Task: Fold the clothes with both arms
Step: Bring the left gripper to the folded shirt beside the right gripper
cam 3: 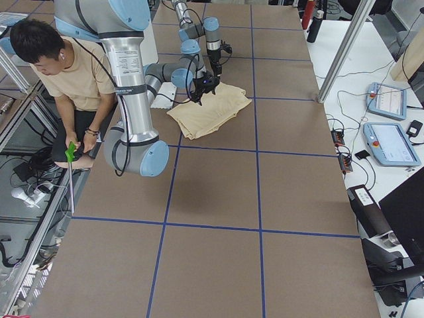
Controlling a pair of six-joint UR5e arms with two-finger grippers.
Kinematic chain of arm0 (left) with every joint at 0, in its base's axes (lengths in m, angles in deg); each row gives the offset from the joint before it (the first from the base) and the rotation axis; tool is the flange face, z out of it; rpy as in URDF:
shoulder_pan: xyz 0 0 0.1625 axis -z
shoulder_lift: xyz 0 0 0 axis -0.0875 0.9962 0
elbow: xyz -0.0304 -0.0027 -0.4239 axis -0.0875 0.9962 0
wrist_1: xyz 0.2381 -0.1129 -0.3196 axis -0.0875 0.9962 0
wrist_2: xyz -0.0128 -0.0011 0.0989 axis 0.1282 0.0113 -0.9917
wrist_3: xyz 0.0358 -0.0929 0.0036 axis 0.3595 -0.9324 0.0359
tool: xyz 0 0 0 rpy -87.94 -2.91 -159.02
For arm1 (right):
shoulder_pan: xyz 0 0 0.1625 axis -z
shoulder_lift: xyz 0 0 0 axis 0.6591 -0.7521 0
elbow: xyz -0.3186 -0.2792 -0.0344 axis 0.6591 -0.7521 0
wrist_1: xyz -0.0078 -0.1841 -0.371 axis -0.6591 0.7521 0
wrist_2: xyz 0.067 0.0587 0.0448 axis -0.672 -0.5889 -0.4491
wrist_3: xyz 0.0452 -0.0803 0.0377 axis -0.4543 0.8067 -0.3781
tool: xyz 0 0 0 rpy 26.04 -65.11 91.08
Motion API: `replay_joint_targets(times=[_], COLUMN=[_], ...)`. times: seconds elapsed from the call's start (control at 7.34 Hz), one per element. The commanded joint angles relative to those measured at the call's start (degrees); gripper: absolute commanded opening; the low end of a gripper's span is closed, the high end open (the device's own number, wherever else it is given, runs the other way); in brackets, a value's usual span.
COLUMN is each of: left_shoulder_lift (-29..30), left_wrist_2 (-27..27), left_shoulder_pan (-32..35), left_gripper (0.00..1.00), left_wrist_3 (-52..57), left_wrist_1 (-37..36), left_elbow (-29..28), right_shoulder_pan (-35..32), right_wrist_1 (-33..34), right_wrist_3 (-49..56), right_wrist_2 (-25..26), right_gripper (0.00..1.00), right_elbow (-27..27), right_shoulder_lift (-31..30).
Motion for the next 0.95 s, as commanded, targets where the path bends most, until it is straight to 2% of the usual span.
replay_joint_targets(times=[0.0, 0.68, 0.82], left_shoulder_lift=[0.6, 2.8, 3.0], left_wrist_2=[-0.1, 0.0, 0.1], left_shoulder_pan=[-0.5, -0.7, -0.7], left_gripper=[0.54, 0.51, 0.39], left_wrist_3=[-0.4, 0.1, -0.2], left_wrist_1=[-0.1, 0.0, 0.0], left_elbow=[-0.6, -3.7, -3.8], right_shoulder_pan=[-0.5, -1.0, -1.0], right_wrist_1=[0.0, 0.0, 0.0], right_wrist_3=[0.3, 0.7, 1.0], right_wrist_2=[0.0, 0.5, 0.5], right_gripper=[1.0, 1.0, 1.0], right_elbow=[-1.3, -2.8, -3.0], right_shoulder_lift=[0.6, 0.6, 0.6])
